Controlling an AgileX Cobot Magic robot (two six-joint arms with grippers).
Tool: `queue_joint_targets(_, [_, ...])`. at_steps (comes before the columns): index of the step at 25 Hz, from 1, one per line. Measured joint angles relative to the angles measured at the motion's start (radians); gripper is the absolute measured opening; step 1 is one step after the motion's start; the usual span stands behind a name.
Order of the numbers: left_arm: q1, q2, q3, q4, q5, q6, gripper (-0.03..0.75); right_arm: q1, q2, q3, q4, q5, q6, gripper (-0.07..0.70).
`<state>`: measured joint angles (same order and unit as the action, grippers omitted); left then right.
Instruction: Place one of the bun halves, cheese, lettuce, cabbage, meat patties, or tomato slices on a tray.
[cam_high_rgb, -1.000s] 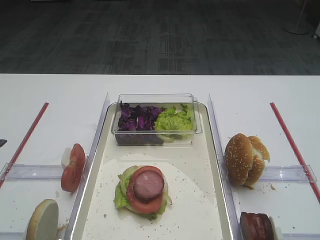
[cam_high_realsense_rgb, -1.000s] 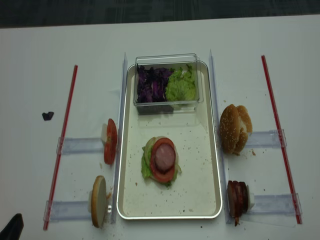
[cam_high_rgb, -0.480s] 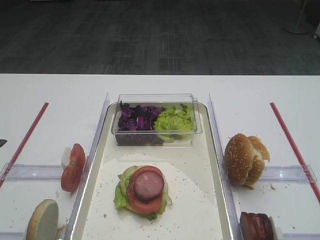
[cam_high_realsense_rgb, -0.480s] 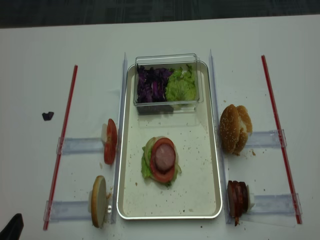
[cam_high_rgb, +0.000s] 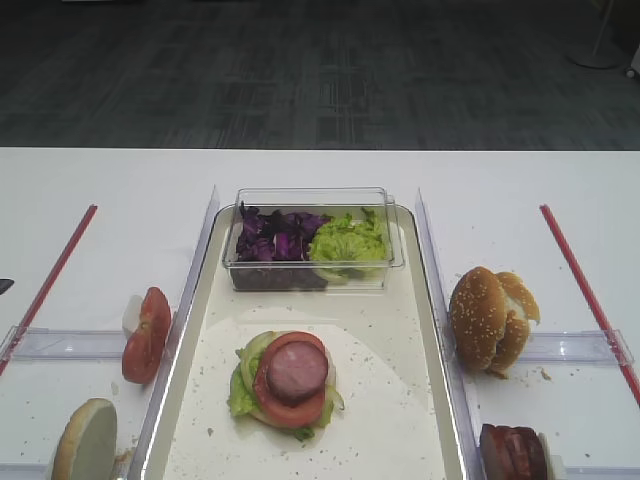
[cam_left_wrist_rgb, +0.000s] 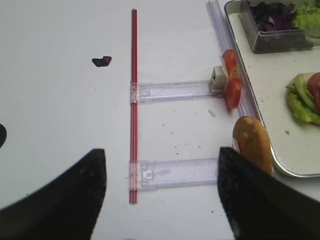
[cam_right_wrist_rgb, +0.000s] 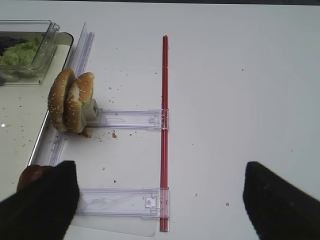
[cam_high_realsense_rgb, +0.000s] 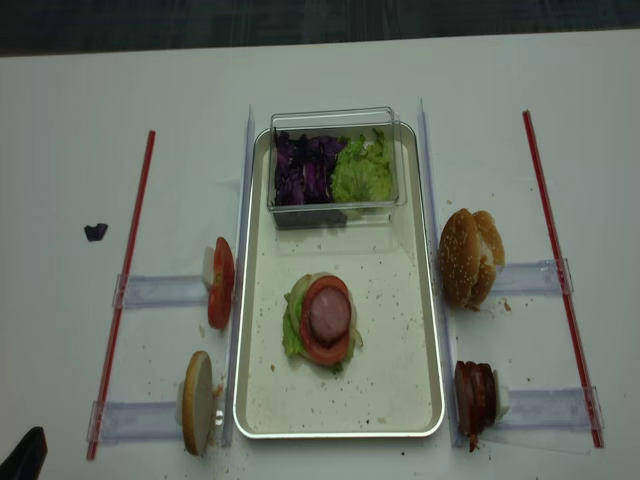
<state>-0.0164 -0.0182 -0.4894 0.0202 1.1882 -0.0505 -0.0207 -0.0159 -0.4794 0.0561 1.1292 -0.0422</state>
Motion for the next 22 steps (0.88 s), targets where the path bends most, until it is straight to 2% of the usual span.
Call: queue_joint_targets(22, [0.0,0.0,0.0,0.0,0.0,0.0,0.439,0.0,0.0,0.0,0.0,0.0,0.0,0.678])
